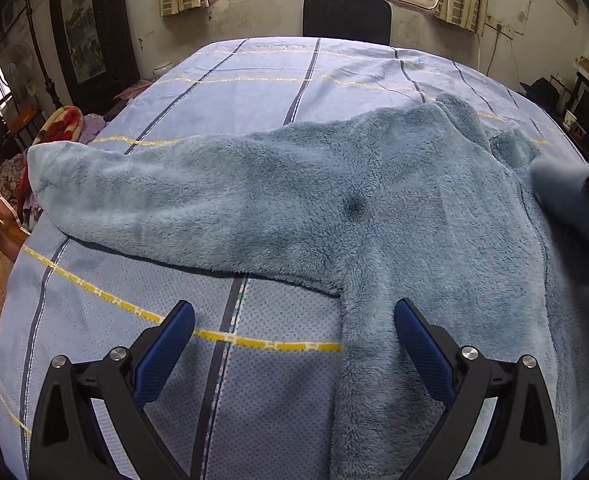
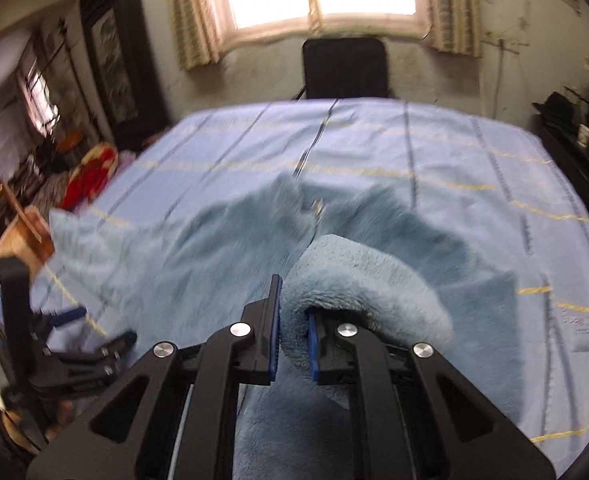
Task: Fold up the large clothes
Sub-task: 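Lay the held sleeve across the jacket front and open the right tool, then grasp the other sleeve's grey-trimmed cuff with the left tool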
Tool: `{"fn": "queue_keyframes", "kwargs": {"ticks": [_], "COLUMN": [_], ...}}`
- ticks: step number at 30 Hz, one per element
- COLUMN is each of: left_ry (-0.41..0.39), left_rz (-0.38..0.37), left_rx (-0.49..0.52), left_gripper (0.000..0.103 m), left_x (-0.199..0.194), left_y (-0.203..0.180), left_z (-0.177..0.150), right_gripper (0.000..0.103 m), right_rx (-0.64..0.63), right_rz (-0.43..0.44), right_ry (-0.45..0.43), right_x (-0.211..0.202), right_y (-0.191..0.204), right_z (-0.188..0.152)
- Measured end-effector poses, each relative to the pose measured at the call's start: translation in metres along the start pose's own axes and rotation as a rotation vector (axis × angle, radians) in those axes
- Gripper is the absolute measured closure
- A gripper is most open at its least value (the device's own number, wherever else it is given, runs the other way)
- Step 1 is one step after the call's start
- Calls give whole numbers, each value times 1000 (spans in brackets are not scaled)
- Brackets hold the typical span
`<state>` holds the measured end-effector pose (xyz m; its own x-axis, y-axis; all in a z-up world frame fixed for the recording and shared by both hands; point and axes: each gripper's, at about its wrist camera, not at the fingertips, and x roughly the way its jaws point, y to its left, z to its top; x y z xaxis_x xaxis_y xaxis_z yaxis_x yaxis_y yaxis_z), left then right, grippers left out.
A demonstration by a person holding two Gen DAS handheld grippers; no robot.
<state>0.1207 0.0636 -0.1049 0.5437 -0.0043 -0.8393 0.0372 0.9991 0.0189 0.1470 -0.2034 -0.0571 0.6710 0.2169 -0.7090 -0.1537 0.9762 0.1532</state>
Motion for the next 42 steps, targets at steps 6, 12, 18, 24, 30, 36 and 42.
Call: {"fn": "queue_keyframes", "kwargs": {"ticks": [6,12,18,24,30,36,42], "left_ry": [-16,-63,-108,-138,-125,-163,-112], "left_rz": [5,18,-13,-42,16,68,56], "left_rx": [21,52,223,390,437,401,159], "left_gripper": [3,3,3,3,3,3,3], "left_x": [-4,-22,-45,-47,-18,-12,-7], "left_y": [-4,-14,-82,-172,-210,-204,-142], "left_z": [-1,-5,4,12,18,33,53], "right_gripper": [65,38,35,53,73,75,74], "right_rx": [-105,-171,-54,122,223,242,240], "right_rz": [57,182,104,-18,4,30,55], "right_ry": [185,165,-14,-97,-13,52,32], "right_x": [40,-18,-77,-71,-33,-9,-11], "right_y": [15,9,-52,-111,-142,-152,-155], "right_z": [-37,-44,-32,-14,-33,-58,-61]}}
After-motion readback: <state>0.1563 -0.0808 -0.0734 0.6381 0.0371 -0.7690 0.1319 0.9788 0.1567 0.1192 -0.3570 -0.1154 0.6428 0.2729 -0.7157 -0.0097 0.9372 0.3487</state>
